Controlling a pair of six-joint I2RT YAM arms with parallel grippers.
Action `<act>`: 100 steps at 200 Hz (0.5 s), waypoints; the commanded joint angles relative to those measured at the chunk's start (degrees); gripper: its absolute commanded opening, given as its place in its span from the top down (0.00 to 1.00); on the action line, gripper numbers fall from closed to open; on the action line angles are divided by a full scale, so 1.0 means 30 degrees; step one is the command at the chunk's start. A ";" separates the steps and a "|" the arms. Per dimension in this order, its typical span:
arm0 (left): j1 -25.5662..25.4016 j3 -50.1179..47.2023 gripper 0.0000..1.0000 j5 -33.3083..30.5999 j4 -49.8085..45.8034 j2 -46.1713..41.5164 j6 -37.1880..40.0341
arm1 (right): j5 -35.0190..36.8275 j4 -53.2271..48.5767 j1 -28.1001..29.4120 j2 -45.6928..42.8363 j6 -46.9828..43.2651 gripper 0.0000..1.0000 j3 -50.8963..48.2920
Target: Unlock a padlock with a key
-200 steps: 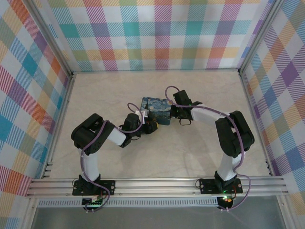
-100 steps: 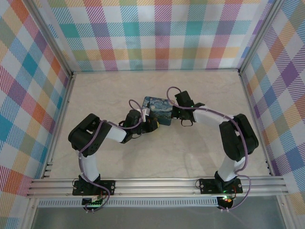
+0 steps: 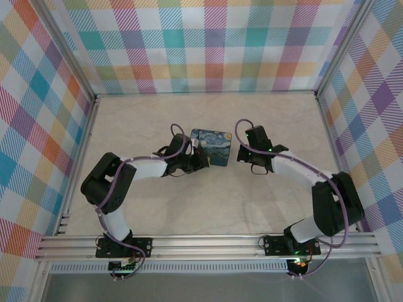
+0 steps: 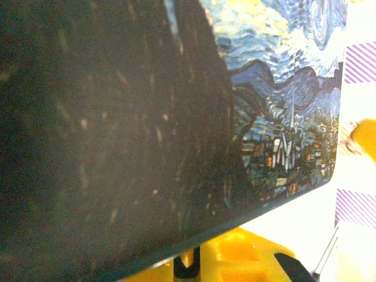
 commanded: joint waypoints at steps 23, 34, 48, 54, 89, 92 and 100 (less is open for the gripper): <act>0.0055 0.1633 0.95 0.0485 -0.2044 -0.0978 -0.1298 | -0.1996 0.0421 -0.0074 -0.3373 -0.0077 1.00 -0.1690; 0.0026 0.1653 0.95 0.0570 -0.1780 -0.1048 -0.1639 | -0.2731 0.0761 -0.0082 -0.4108 -0.0064 1.00 -0.2208; -0.0003 0.1680 0.95 0.0579 -0.1581 -0.1113 -0.2064 | -0.3572 0.1244 -0.0081 -0.4962 -0.0004 1.00 -0.2780; -0.0029 0.1682 0.96 0.0548 -0.1483 -0.1136 -0.2149 | -0.3918 0.1484 -0.0081 -0.5305 0.0038 1.00 -0.2977; -0.0062 0.1679 0.95 0.0509 -0.1171 -0.1207 -0.2382 | -0.5203 0.2081 -0.0081 -0.6489 0.0020 1.00 -0.3215; -0.0069 0.1704 0.95 0.0538 -0.1158 -0.1157 -0.2403 | -0.5233 0.2018 -0.0074 -0.6487 0.0011 1.00 -0.3168; -0.0062 0.1719 0.95 0.0625 -0.1037 -0.1096 -0.2474 | -0.5403 0.1992 -0.0081 -0.6432 -0.0061 1.00 -0.3042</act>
